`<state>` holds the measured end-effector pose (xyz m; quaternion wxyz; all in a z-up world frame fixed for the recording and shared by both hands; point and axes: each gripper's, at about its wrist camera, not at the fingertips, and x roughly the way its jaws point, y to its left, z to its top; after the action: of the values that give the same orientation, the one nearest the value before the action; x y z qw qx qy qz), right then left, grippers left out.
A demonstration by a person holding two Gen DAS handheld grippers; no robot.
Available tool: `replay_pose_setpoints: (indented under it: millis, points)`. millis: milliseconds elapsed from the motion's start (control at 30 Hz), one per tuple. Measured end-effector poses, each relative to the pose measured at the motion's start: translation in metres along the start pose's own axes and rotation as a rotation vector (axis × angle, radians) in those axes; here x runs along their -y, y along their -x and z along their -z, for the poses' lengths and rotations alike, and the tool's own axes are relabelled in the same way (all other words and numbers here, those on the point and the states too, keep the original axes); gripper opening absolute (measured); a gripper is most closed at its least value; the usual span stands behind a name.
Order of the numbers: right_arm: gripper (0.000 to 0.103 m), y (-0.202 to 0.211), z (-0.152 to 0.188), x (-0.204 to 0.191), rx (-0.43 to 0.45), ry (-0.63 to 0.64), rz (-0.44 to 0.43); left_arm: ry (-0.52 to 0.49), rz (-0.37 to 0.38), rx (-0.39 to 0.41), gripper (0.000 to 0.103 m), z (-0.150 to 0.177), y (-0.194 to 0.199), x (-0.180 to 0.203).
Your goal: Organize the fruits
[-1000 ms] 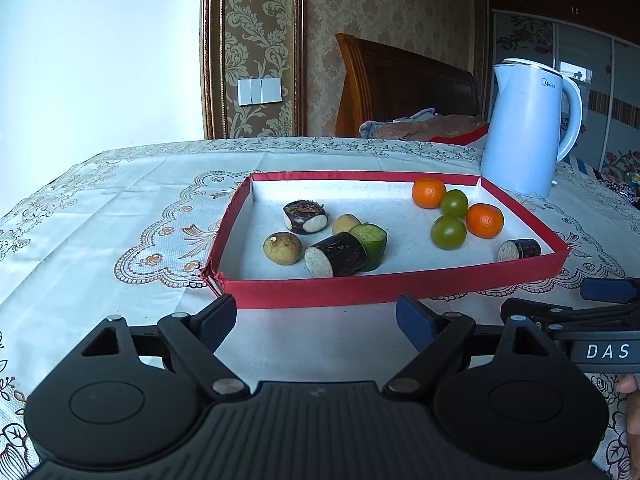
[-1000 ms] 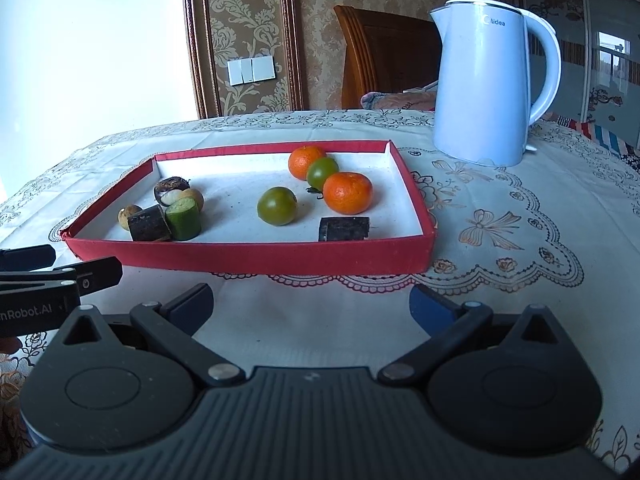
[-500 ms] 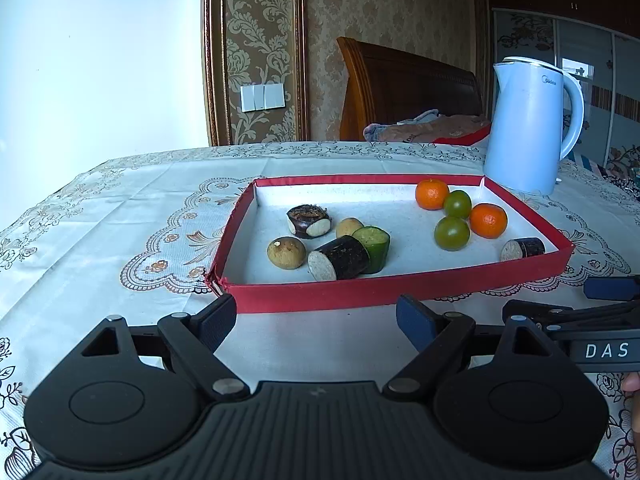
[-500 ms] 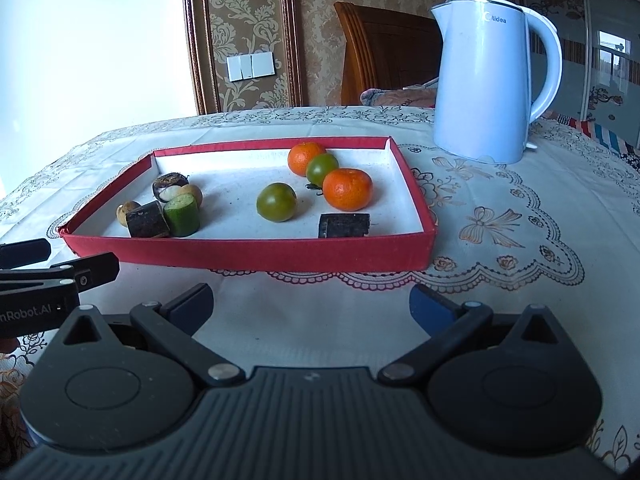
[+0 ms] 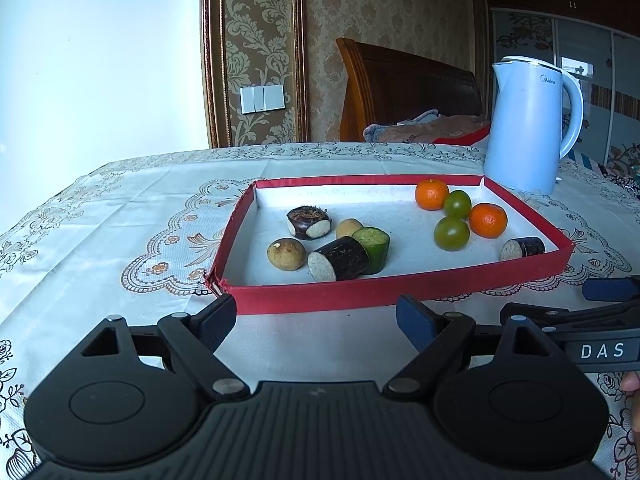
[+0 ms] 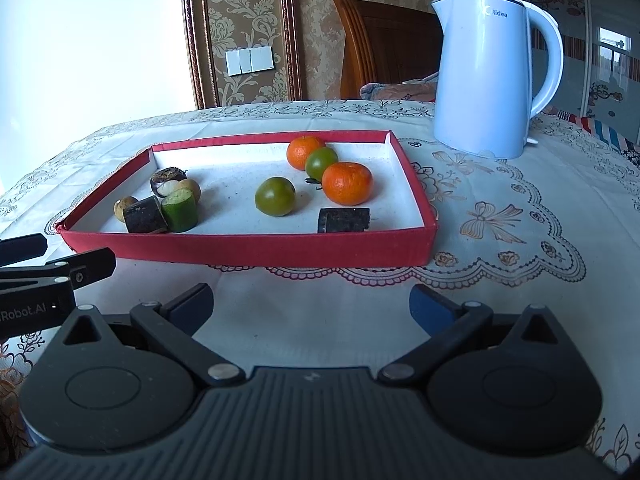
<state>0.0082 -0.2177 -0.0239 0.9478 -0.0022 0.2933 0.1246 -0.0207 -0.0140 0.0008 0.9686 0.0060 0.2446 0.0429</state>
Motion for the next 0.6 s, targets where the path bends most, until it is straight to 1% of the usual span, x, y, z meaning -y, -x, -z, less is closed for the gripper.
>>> replay_pose_setpoints:
  millis: [367, 600]
  points:
    - [0.103, -0.0013, 0.0006, 0.0001, -0.006, 0.000, 0.001, -0.008, -0.004, -0.005, 0.087, -0.0002, -0.0009, 0.0007]
    - [0.103, -0.0018, 0.0005, 0.0001, -0.009, 0.001, 0.000, -0.034, -0.025, 0.006, 0.087, 0.0000, 0.0003, 0.0030]
